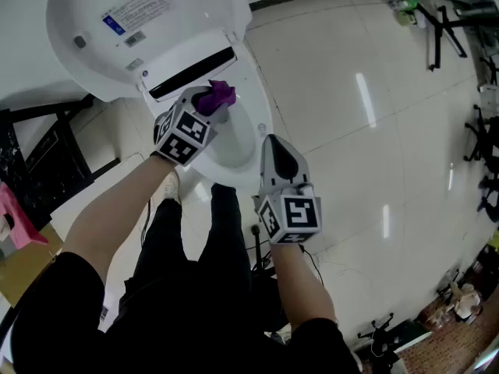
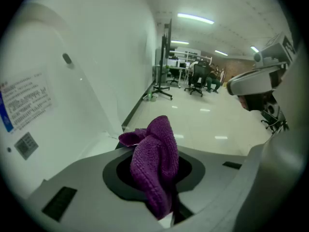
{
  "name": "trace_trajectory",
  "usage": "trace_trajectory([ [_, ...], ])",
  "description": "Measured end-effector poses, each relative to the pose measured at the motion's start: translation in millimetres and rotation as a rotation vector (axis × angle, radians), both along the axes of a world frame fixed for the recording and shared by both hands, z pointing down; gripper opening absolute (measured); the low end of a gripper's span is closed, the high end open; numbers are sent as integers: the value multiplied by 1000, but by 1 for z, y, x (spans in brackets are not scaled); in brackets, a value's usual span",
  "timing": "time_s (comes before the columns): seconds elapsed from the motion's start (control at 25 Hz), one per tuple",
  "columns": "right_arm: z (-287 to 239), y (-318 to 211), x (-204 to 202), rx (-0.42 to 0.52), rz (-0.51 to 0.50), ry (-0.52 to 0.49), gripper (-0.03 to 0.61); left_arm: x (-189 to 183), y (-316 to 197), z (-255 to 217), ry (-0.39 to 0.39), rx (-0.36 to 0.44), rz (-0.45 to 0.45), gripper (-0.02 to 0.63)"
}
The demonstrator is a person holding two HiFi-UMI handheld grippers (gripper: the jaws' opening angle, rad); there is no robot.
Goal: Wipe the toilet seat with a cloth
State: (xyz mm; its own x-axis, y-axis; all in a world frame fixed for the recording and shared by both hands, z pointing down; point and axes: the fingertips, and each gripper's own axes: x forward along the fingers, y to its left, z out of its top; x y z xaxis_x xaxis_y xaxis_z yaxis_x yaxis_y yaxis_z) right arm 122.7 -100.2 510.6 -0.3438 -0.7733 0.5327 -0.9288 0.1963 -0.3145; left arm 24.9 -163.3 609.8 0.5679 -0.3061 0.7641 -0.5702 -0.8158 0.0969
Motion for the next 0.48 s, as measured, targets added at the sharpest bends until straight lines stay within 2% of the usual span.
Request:
trace_trajectory([
  [0.2,59,-32,17,-7,-20,-8,15,30,-51,79,-43,-6,-30,95],
  [0.48,107,-50,27,-15,-22,-50,15,43,-72,171,-152,-58,-48,95],
])
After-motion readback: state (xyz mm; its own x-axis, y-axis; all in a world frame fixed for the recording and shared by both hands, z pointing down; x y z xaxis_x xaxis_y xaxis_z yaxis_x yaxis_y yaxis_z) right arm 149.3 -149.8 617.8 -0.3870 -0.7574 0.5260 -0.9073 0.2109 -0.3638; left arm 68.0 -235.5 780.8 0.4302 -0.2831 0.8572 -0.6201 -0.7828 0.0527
